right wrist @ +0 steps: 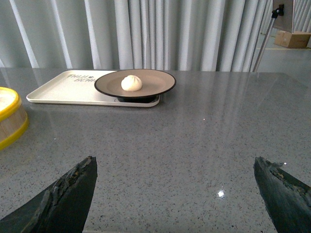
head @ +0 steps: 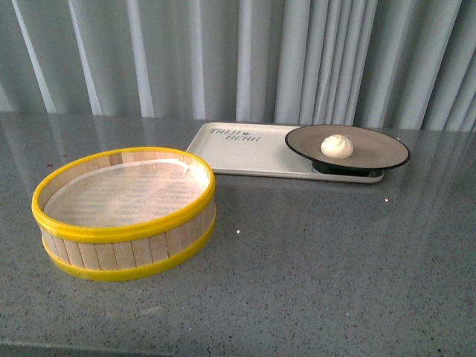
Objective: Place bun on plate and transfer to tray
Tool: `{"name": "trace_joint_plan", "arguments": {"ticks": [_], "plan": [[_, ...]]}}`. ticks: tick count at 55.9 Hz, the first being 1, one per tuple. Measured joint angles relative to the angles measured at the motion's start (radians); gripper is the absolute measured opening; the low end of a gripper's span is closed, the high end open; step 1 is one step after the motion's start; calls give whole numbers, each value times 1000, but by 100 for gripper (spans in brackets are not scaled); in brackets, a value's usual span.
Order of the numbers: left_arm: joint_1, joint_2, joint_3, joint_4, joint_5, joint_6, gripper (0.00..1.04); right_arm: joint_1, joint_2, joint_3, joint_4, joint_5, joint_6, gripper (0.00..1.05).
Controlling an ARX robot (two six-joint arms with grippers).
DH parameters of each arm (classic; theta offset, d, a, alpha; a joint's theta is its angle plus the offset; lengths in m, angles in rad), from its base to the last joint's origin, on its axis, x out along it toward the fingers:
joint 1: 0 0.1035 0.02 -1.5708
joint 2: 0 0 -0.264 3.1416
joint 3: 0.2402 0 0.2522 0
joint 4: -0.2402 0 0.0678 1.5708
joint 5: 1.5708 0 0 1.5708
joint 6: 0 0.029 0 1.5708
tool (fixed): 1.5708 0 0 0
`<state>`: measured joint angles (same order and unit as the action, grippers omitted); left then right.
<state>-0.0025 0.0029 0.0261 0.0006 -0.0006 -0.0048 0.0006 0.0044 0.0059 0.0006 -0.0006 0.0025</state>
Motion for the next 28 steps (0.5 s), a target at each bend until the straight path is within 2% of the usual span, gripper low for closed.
{"name": "trace_joint_plan", "arguments": {"ticks": [28], "plan": [[0,0,0,0,0,0,98,0,0,0,0,0,0,96]]}}
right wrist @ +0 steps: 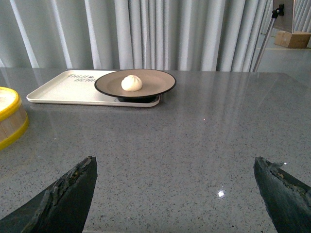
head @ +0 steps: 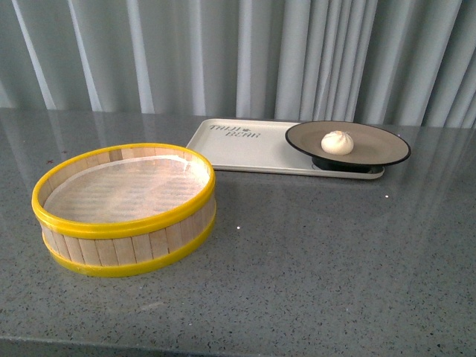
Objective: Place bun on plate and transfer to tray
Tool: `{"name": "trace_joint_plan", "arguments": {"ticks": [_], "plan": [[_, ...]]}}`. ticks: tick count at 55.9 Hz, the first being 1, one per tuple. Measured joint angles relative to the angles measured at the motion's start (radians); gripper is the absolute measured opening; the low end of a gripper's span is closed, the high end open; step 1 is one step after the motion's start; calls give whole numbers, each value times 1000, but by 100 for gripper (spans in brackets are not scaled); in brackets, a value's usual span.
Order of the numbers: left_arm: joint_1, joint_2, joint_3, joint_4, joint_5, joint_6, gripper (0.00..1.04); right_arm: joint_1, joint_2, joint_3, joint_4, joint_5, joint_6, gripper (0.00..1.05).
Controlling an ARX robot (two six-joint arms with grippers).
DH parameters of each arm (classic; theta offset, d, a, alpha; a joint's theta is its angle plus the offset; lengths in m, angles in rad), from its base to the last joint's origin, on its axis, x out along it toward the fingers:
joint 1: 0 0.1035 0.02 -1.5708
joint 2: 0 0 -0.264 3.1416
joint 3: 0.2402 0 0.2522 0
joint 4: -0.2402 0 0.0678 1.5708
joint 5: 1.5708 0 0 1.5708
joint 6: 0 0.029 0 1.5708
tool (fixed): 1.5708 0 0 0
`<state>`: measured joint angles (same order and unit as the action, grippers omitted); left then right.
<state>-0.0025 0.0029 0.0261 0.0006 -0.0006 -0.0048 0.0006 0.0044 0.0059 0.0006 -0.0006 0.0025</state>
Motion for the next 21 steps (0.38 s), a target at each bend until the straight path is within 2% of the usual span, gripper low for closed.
{"name": "trace_joint_plan", "arguments": {"ticks": [21], "plan": [[0,0,0,0,0,0,98,0,0,0,0,0,0,96]]}}
